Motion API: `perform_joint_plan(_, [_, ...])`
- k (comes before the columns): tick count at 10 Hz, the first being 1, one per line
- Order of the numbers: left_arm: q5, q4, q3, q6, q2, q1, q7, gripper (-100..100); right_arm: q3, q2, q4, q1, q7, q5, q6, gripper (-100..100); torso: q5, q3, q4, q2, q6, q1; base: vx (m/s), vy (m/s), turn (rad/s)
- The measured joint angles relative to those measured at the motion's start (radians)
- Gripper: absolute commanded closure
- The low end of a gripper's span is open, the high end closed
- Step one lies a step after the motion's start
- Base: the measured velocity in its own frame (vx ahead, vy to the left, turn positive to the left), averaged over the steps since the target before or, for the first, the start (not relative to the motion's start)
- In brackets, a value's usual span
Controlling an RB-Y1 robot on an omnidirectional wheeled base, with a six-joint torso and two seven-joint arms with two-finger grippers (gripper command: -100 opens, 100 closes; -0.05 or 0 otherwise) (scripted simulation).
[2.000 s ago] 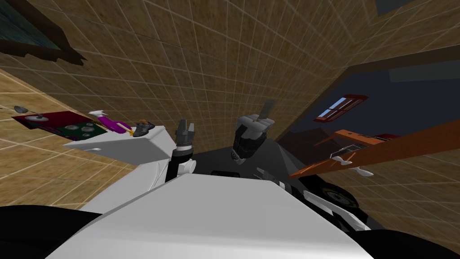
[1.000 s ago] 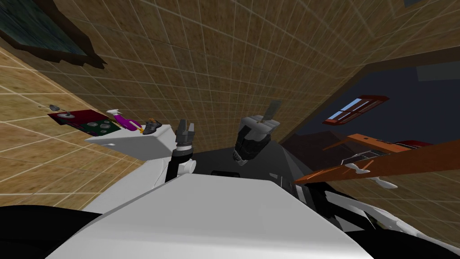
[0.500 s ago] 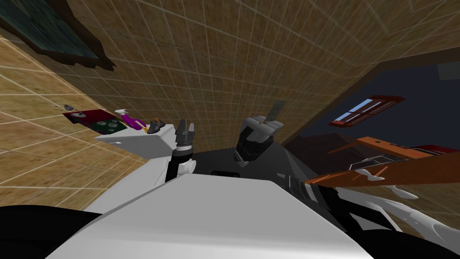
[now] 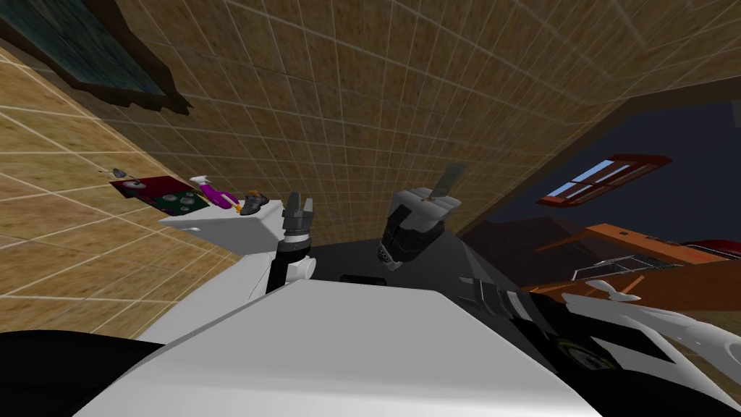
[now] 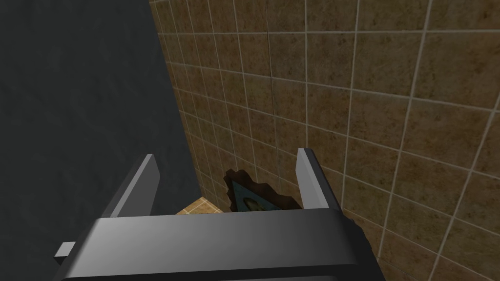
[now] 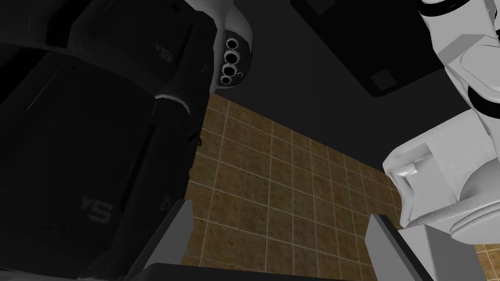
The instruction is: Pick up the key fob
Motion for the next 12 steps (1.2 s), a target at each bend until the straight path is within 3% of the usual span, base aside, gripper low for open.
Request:
perform_joint_plan(2, [0.000,0.000,0.000,0.000,0.000,0.000,0.000,0,0.009,-0.060,0.003,0.003,0.036,-0.030,0.001,-100,0.000,0.000,0.000,0.001,0.000,0.000,0.027,0.014,0.036])
perform_joint_plan(3, [0.000,0.000,0.000,0.000,0.000,0.000,0.000,0,0.010,-0.095,0.038,0.003,0.040,-0.036,-0.013,-100,0.000,0.000,0.000,0.000,0.000,0.000,0.043,0.015,0.044])
perform_joint_plan(5, [0.000,0.000,0.000,0.000,0.000,0.000,0.000,0,0.022,-0.163,0.051,-0.003,0.076,-0.069,0.000,-100,0.000,-0.001,0.000,-0.002,0.000,0.000,0.065,0.018,0.059])
perform_joint_plan(6, [0.000,0.000,0.000,0.000,0.000,0.000,0.000,0,0.011,-0.192,0.083,0.006,0.079,-0.063,-0.012,-100,0.000,-0.001,-0.001,-0.002,0.000,0.001,0.032,0.015,-0.011])
perform_joint_plan(8, [0.000,0.000,0.000,0.000,0.000,0.000,0.000,0,0.035,-0.254,0.093,-0.009,0.111,-0.097,-0.014,-100,0.000,-0.001,0.000,-0.001,0.000,0.000,0.051,0.013,0.059])
perform_joint_plan(11, [0.000,0.000,0.000,0.000,0.000,0.000,0.000,0,0.036,-0.349,0.156,-0.005,0.148,-0.126,-0.031,-100,0.000,-0.002,-0.001,-0.003,0.000,0.002,0.086,0.028,0.058])
perform_joint_plan(12, [0.000,0.000,0.000,0.000,0.000,0.000,0.000,0,0.069,-0.390,0.149,-0.035,0.178,-0.156,-0.028,-100,0.000,-0.002,-0.001,-0.003,0.000,0.002,0.081,0.015,0.030])
